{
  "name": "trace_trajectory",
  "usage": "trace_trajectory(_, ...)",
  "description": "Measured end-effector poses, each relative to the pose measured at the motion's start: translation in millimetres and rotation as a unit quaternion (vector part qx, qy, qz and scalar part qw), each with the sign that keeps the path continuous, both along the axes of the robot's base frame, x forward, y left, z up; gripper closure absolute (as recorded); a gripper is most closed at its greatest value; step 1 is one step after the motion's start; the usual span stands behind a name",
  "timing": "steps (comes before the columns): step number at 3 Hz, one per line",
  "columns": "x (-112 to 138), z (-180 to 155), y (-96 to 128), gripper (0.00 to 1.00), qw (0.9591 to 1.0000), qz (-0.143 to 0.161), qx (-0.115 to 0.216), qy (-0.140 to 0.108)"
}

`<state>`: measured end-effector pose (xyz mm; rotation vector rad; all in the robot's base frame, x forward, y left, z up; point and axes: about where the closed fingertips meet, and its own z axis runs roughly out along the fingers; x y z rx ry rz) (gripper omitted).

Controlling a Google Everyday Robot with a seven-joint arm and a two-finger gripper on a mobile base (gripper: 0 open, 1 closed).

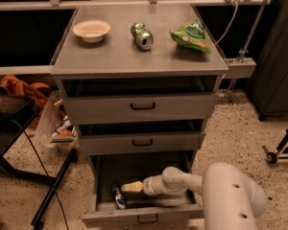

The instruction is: Place redbull can into bottom drawer

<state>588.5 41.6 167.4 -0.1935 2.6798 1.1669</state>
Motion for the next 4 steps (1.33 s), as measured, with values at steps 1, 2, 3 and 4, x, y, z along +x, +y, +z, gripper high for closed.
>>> trace_trajectory(1, 22.3, 67.5, -89.6, 0.00, 0.9931, -0.110, -0.023, -0.034)
trace_trajectory(2, 16.3, 138.8, -172.0, 0.00, 0.9771, -0.201, -0.045, -0.054)
trace_trajectory(3, -34.0, 191.4, -202.0, 0.00, 0.9754, -0.211, -0.061, -0.018)
trace_trajectory(4, -55.3, 215.6, -194.6, 0.00, 0.9798, -0.185, -0.074, -0.020)
